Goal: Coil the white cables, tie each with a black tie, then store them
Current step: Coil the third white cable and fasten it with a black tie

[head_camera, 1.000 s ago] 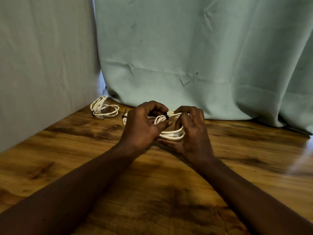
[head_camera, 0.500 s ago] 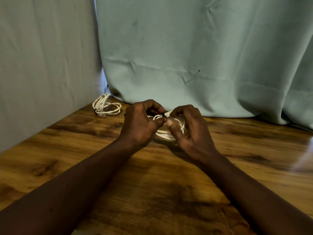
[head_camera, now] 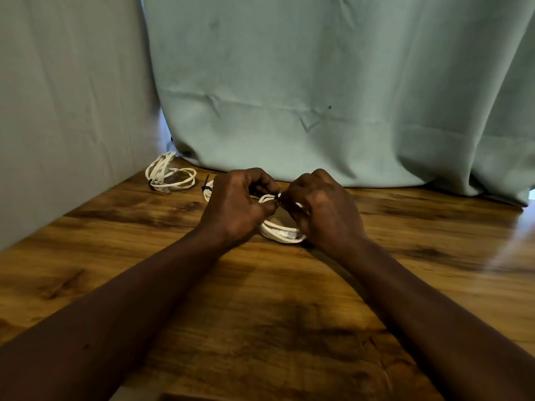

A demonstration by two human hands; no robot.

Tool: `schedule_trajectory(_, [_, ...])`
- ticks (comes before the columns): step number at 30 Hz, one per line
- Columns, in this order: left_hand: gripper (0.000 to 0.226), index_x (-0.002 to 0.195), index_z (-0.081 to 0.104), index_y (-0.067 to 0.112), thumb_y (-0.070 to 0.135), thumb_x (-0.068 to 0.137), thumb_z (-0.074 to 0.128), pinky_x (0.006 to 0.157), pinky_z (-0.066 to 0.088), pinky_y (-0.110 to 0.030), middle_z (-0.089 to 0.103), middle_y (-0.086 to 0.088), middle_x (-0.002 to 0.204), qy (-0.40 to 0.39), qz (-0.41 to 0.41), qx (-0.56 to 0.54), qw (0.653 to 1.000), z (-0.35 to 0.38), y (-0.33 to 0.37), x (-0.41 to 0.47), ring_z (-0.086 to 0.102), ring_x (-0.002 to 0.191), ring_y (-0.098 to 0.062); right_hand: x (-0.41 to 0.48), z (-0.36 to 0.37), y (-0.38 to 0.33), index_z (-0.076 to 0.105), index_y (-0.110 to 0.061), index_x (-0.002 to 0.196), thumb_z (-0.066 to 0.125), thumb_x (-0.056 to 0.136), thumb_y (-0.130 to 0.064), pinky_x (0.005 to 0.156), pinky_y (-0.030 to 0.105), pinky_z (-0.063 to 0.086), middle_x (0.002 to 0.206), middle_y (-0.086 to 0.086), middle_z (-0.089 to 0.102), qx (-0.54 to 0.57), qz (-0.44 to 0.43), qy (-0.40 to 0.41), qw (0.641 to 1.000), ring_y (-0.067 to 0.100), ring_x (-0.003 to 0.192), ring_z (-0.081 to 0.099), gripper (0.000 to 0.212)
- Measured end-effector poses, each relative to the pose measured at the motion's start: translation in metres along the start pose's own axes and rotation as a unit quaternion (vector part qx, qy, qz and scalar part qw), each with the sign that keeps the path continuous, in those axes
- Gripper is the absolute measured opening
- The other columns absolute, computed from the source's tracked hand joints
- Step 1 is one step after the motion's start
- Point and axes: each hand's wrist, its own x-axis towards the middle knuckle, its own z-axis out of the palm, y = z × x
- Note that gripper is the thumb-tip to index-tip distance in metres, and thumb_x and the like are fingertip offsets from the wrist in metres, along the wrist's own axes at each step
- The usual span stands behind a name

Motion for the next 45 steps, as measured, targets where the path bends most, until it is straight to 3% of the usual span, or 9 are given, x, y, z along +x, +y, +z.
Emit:
schedule_trajectory(6, [0.024,0.091,0.076,0.013,0.000,0.074,0.086,0.073,0.061,-0.026,0.077,0.005,0.086,0.007,0.011,-0.012,1.000,-0.001,-0.003,0.001,0.073,0.080,-0.004,0.001,0.006,-0.001,0.072,-0.016,0.109,0.073,0.089,-0.015,0.062,0.031,0.034,0.098,0.004,0.063,-0.046,-0.012,-0.009,0.999,0.024,0.092,0.054,0.020])
schedule_trajectory(14, [0.031,0.103,0.076,0.025,0.019,0.076,0.091,0.072,0.054,-0.014,0.075,0.011,0.095,-0.034,-0.012,0.011,0.999,0.003,-0.015,0.004,0.070,0.084,-0.002,-0.002,0.010,-0.004,0.053,-0.018,0.110,0.043,0.096,-0.018,0.071,0.029,0.030,0.101,-0.002,0.039,0.100,0.073,-0.043,0.991,0.014,0.092,0.038,0.017])
schedule_trajectory(22, [0.028,0.103,0.079,0.025,0.020,0.078,0.089,0.077,0.056,-0.021,0.078,0.011,0.097,-0.033,0.002,0.042,0.999,0.003,-0.024,0.009,0.071,0.089,-0.001,-0.002,0.009,0.002,0.050,-0.020,0.108,0.044,0.101,-0.019,0.069,0.028,0.032,0.103,-0.001,0.039,0.138,0.060,-0.094,0.984,0.014,0.087,0.040,0.009])
schedule_trajectory(26, [0.023,0.100,0.082,0.022,0.014,0.079,0.088,0.071,0.051,-0.013,0.078,0.014,0.090,-0.039,-0.008,0.028,0.999,0.003,-0.025,0.010,0.070,0.077,0.005,-0.001,0.005,0.003,0.052,-0.020,0.107,0.037,0.098,-0.031,0.069,0.028,0.033,0.103,-0.002,0.038,0.141,0.036,-0.120,0.982,0.013,0.087,0.040,0.020])
schedule_trajectory(29, [0.023,0.101,0.083,0.021,0.012,0.080,0.087,0.066,0.046,-0.007,0.079,0.014,0.088,-0.046,-0.014,0.025,0.999,0.003,-0.025,0.010,0.070,0.073,0.006,-0.001,0.007,0.007,0.057,-0.022,0.110,0.049,0.103,-0.027,0.071,0.028,0.035,0.102,-0.002,0.042,0.157,0.044,-0.120,0.979,0.013,0.090,0.044,0.012])
schedule_trajectory(33, [0.025,0.102,0.080,0.018,0.012,0.079,0.088,0.069,0.053,-0.014,0.079,0.009,0.090,-0.055,-0.045,0.008,0.997,0.002,-0.027,0.011,0.073,0.075,0.002,-0.006,0.009,0.010,0.058,-0.033,0.100,0.065,0.096,-0.027,0.073,0.026,0.038,0.102,-0.007,0.051,0.226,0.100,-0.077,0.966,0.008,0.095,0.050,0.011])
schedule_trajectory(36, [0.024,0.100,0.079,0.014,0.011,0.078,0.089,0.069,0.058,-0.019,0.080,0.003,0.089,-0.056,-0.070,-0.014,0.996,0.002,-0.027,0.012,0.076,0.074,-0.007,-0.009,0.009,0.009,0.059,-0.031,0.111,0.073,0.090,-0.030,0.081,0.023,0.045,0.110,-0.009,0.056,0.270,0.157,-0.056,0.948,0.005,0.103,0.053,0.025])
schedule_trajectory(42, [0.020,0.097,0.079,0.016,0.013,0.079,0.088,0.079,0.065,-0.039,0.080,-0.001,0.090,-0.041,-0.095,-0.024,0.994,0.003,-0.027,0.013,0.078,0.076,-0.015,-0.009,0.016,0.015,0.062,-0.037,0.119,0.059,0.099,-0.047,0.084,0.039,0.056,0.110,-0.009,0.068,0.378,0.270,-0.084,0.882,0.010,0.101,0.066,0.023])
schedule_trajectory(45, [0.020,0.095,0.080,0.020,0.020,0.077,0.090,0.081,0.064,-0.041,0.079,0.001,0.087,-0.008,-0.112,-0.027,0.993,0.002,-0.031,0.016,0.077,0.079,-0.016,-0.009,0.020,0.019,0.069,-0.038,0.112,0.060,0.099,-0.046,0.082,0.036,0.057,0.100,-0.010,0.073,0.357,0.281,-0.097,0.886,0.008,0.091,0.069,0.018])
